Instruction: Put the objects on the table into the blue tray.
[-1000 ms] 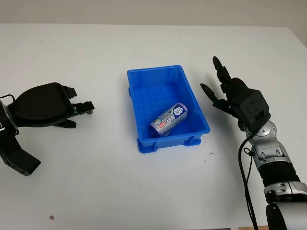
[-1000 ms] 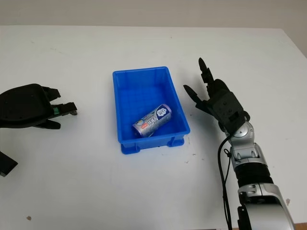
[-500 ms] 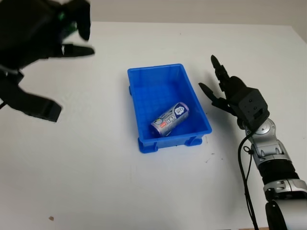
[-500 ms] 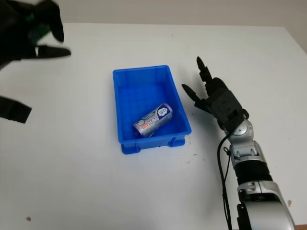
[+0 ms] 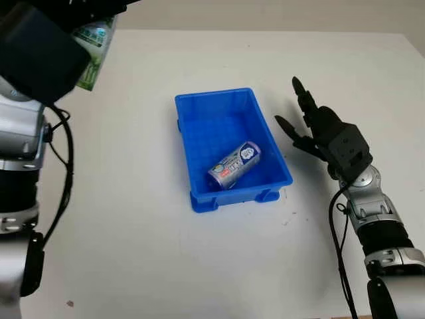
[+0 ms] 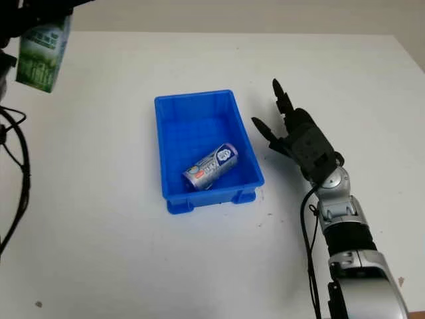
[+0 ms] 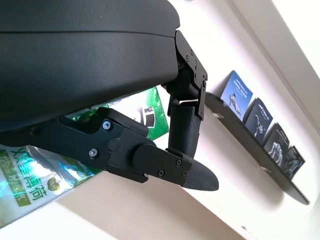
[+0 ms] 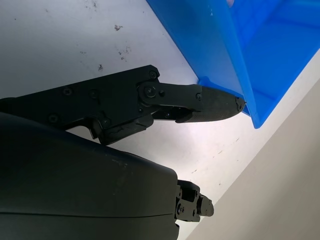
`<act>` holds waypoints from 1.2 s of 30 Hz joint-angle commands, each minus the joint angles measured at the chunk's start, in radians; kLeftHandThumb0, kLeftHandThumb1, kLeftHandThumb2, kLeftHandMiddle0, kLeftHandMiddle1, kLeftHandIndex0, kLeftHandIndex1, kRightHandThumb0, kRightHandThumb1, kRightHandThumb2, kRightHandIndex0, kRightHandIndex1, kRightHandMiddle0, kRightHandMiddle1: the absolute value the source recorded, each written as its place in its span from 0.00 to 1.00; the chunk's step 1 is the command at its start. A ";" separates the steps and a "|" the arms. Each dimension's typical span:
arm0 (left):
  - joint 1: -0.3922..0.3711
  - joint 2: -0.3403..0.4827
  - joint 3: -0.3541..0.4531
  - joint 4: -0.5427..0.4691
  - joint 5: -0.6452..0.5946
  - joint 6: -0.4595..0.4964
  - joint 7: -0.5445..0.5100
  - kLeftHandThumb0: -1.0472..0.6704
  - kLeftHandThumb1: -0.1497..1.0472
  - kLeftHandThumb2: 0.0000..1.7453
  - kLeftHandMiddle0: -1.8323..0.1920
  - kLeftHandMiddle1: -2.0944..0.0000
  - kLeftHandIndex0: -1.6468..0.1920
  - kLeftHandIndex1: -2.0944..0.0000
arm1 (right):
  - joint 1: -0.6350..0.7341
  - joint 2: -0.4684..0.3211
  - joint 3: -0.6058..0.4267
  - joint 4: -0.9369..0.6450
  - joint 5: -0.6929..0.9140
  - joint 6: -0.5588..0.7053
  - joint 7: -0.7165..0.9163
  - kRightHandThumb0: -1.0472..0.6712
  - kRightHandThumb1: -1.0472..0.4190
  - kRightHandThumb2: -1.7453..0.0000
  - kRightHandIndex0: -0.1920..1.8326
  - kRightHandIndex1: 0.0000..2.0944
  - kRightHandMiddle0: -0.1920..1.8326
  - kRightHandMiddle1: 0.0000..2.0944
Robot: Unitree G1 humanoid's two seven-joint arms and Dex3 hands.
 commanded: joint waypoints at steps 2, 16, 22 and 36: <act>-0.036 -0.066 0.014 -0.058 -0.049 0.108 -0.025 0.37 1.00 0.19 0.21 0.05 0.32 0.01 | 0.007 0.004 -0.005 -0.010 0.007 -0.001 -0.002 0.17 0.00 0.74 0.05 0.03 0.06 0.03; 0.016 -0.249 0.055 0.087 -0.217 0.261 -0.090 0.35 1.00 0.19 0.39 0.00 0.54 0.00 | 0.026 0.004 -0.001 -0.044 0.016 0.021 0.013 0.19 0.00 0.74 0.03 0.02 0.05 0.02; 0.032 -0.240 -0.008 0.116 -0.176 0.266 -0.168 0.30 1.00 0.29 0.88 0.59 0.96 0.59 | 0.036 0.007 -0.001 -0.057 0.010 0.021 0.003 0.20 0.00 0.74 0.04 0.02 0.05 0.03; 0.047 -0.252 -0.033 0.148 -0.197 0.370 -0.296 0.19 1.00 0.31 1.00 1.00 1.00 1.00 | 0.048 0.014 -0.002 -0.063 0.017 0.042 0.009 0.18 0.00 0.73 0.02 0.02 0.04 0.02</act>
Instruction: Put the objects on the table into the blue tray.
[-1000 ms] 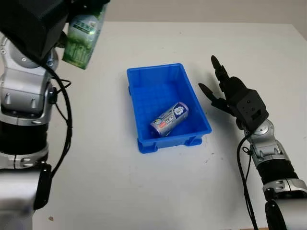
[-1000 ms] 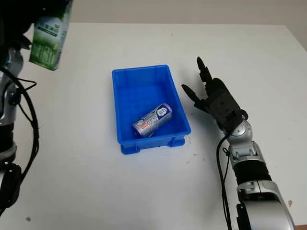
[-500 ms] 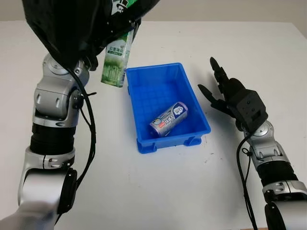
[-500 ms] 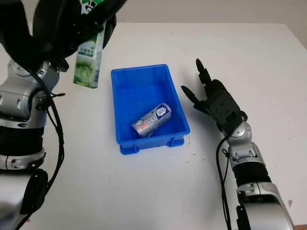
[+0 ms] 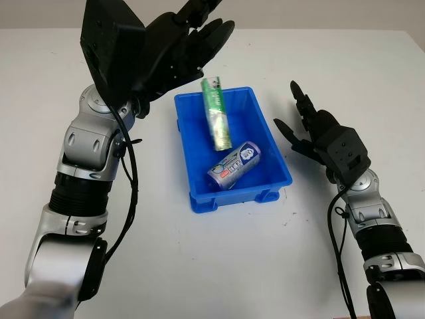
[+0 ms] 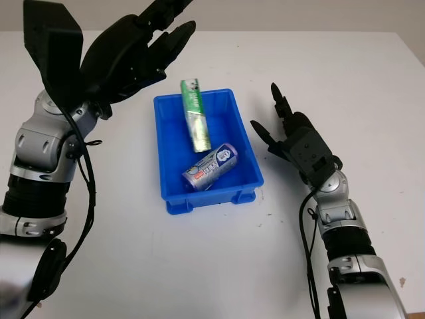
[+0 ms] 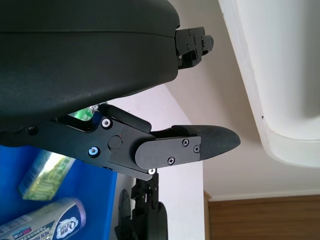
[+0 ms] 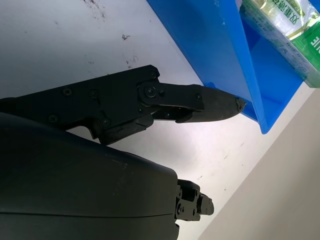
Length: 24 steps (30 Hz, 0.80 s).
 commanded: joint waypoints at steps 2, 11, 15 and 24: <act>0.015 -0.006 -0.002 -0.011 -0.003 0.015 -0.003 0.19 1.00 0.31 1.00 1.00 1.00 1.00 | 0.020 0.006 -0.002 -0.025 0.005 0.004 0.000 0.19 0.00 0.73 0.02 0.02 0.04 0.02; 0.015 0.028 0.008 -0.009 0.072 -0.063 0.034 0.17 1.00 0.38 1.00 1.00 1.00 1.00 | 0.026 0.002 -0.001 -0.031 0.002 -0.005 0.001 0.19 0.00 0.73 0.02 0.02 0.03 0.02; 0.016 0.044 0.085 -0.010 0.061 -0.037 0.088 0.17 1.00 0.41 1.00 1.00 1.00 1.00 | 0.026 0.004 -0.007 -0.034 -0.001 -0.023 -0.019 0.19 0.00 0.72 0.02 0.03 0.04 0.03; 0.189 0.016 0.275 0.099 0.011 -0.263 0.246 0.20 1.00 0.47 1.00 1.00 1.00 1.00 | -0.008 0.036 -0.096 -0.078 0.135 -0.012 -0.020 0.19 0.00 0.70 0.03 0.03 0.04 0.03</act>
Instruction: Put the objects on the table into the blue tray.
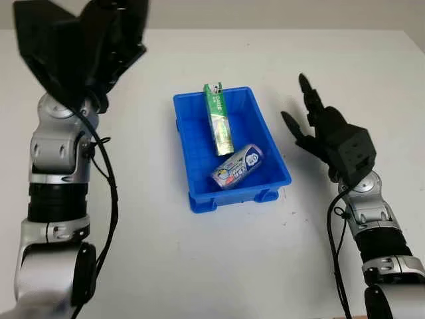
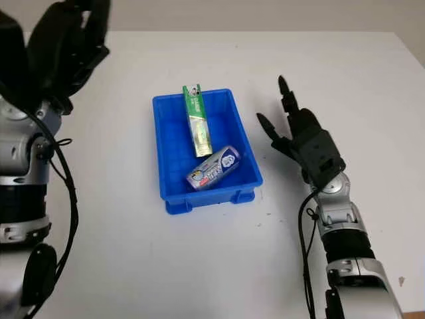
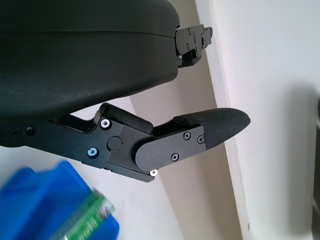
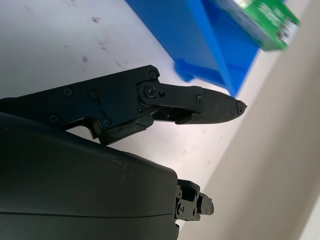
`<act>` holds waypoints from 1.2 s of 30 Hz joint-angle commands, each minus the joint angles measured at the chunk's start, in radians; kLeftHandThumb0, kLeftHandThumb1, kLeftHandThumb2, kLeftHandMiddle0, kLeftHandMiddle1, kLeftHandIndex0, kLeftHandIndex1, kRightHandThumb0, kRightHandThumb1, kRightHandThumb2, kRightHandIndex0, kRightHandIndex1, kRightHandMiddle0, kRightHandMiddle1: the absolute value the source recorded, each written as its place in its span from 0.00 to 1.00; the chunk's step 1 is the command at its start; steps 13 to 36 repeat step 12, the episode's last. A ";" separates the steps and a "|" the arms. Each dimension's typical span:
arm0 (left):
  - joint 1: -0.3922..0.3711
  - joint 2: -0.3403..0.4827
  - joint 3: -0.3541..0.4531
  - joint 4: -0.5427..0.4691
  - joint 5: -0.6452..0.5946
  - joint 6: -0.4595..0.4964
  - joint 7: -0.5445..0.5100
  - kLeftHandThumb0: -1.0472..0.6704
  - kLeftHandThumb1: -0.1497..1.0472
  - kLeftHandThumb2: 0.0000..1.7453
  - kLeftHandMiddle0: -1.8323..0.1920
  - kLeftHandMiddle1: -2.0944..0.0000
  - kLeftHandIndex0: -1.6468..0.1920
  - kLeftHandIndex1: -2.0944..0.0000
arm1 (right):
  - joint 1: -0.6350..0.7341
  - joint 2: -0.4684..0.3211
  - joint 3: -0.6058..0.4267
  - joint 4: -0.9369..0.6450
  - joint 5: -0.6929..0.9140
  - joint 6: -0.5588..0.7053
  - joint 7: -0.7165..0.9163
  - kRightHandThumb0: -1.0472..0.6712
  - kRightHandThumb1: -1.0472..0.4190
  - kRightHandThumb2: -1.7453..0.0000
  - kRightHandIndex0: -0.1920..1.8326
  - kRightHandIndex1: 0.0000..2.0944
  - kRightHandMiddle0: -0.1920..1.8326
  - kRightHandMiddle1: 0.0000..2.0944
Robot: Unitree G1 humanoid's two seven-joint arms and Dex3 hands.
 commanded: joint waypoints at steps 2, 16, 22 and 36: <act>0.068 -0.016 0.020 0.063 -0.013 -0.068 0.012 0.21 1.00 0.47 1.00 1.00 1.00 1.00 | -0.027 0.025 -0.036 -0.040 0.057 -0.001 0.012 0.17 0.00 0.68 0.03 0.03 0.04 0.02; 0.235 -0.085 0.022 0.153 -0.047 -0.171 0.037 0.19 1.00 0.46 1.00 1.00 1.00 1.00 | -0.008 0.057 -0.060 -0.101 0.111 0.029 0.019 0.17 0.00 0.64 0.00 0.02 0.00 0.01; 0.235 -0.085 0.022 0.153 -0.047 -0.171 0.037 0.19 1.00 0.46 1.00 1.00 1.00 1.00 | -0.008 0.057 -0.060 -0.101 0.111 0.029 0.019 0.17 0.00 0.64 0.00 0.02 0.00 0.01; 0.235 -0.085 0.022 0.153 -0.047 -0.171 0.037 0.19 1.00 0.46 1.00 1.00 1.00 1.00 | -0.008 0.057 -0.060 -0.101 0.111 0.029 0.019 0.17 0.00 0.64 0.00 0.02 0.00 0.01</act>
